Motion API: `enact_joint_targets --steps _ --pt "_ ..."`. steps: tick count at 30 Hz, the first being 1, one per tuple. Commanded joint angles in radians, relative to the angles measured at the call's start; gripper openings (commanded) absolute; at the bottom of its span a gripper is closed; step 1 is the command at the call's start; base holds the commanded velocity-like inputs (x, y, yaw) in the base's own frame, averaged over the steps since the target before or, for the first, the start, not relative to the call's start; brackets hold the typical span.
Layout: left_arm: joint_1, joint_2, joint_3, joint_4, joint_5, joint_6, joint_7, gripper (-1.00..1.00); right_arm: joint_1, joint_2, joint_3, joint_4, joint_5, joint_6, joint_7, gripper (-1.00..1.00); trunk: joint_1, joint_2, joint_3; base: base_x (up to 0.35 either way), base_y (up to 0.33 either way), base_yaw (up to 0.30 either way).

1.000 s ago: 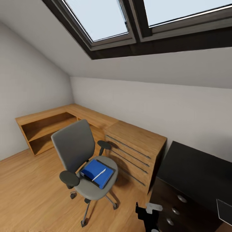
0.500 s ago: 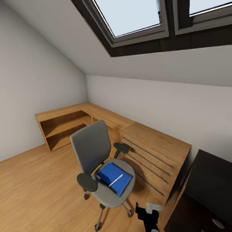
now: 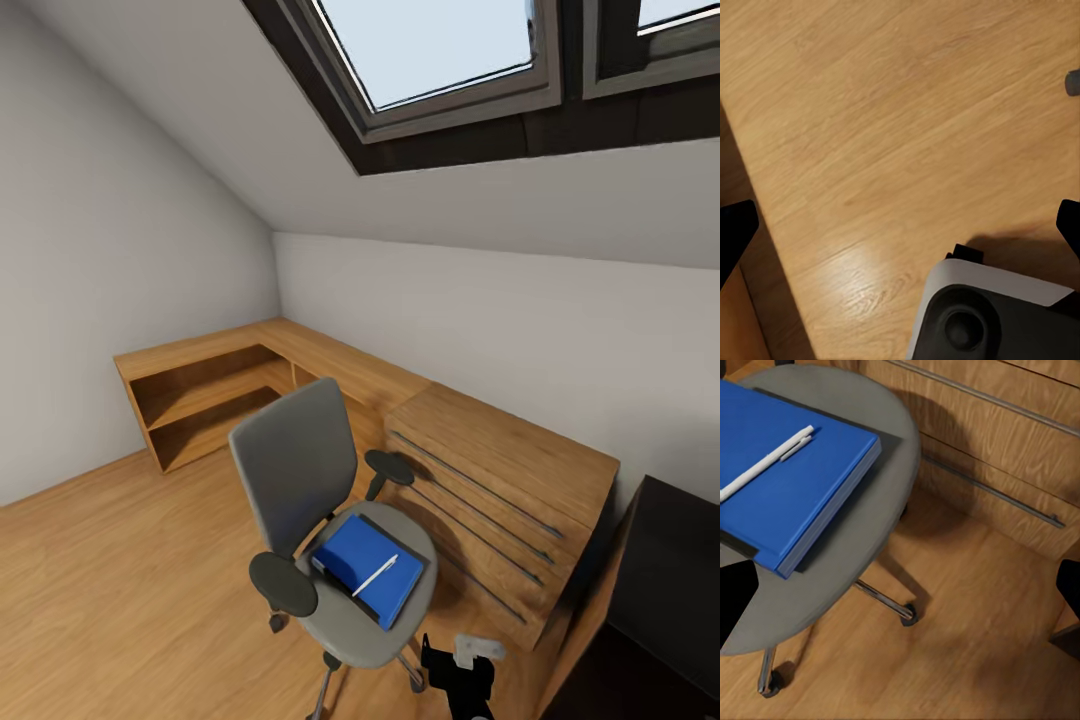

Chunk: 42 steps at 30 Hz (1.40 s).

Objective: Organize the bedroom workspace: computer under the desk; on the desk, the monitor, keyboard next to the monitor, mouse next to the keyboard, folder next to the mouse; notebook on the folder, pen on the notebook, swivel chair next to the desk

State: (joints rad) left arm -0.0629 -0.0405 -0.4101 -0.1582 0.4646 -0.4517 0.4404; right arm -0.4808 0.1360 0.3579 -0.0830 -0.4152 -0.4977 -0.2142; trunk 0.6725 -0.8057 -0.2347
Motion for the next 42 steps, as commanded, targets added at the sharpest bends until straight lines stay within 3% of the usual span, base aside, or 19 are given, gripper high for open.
enact_joint_targets --steps 1,10,26,31,35,38,39,42 --pt "-0.001 0.000 -0.009 0.000 0.006 -0.002 0.006 1.00 -0.001 0.000 0.009 0.001 -0.007 -0.002 -0.005 1.00 0.000 -0.001 -0.001 0.008 0.004 0.001" --pt "-0.001 0.001 -0.001 0.000 0.012 -0.002 -0.036 1.00 -0.001 -0.001 0.009 0.001 -0.007 -0.036 -0.006 1.00 0.000 -0.001 -0.001 0.069 0.154 0.000" --pt "-0.001 0.002 0.002 0.000 0.013 -0.005 -0.039 1.00 -0.001 -0.002 0.007 -0.008 -0.007 -0.037 -0.007 1.00 0.000 -0.001 -0.001 0.085 0.264 0.000" --pt "-0.001 0.002 0.004 0.000 0.014 -0.021 -0.038 1.00 -0.004 -0.004 0.001 -0.123 -0.017 -0.006 -0.027 1.00 0.000 -0.001 -0.001 0.034 0.032 0.000" --pt "-0.001 0.003 0.006 0.000 0.014 -0.092 -0.036 1.00 -0.014 -0.003 0.000 -0.208 -0.018 0.091 -0.095 1.00 0.000 -0.001 -0.001 0.007 0.007 0.000" --pt "-0.001 0.004 0.005 0.000 0.014 -0.148 -0.034 1.00 -0.063 -0.003 0.000 -0.264 -0.019 0.238 -0.163 1.00 0.000 -0.001 -0.001 0.002 0.002 0.000" --pt "-0.001 0.004 0.005 0.000 0.014 -0.163 -0.033 1.00 -0.100 -0.003 0.000 -0.281 -0.020 0.321 -0.186 1.00 0.000 -0.001 -0.001 0.001 0.001 0.000" --pt "-0.001 0.003 0.005 0.000 0.014 -0.177 -0.031 1.00 -0.158 -0.002 -0.001 -0.297 -0.023 0.439 -0.207 1.00 0.000 -0.001 -0.001 0.000 0.000 0.000"
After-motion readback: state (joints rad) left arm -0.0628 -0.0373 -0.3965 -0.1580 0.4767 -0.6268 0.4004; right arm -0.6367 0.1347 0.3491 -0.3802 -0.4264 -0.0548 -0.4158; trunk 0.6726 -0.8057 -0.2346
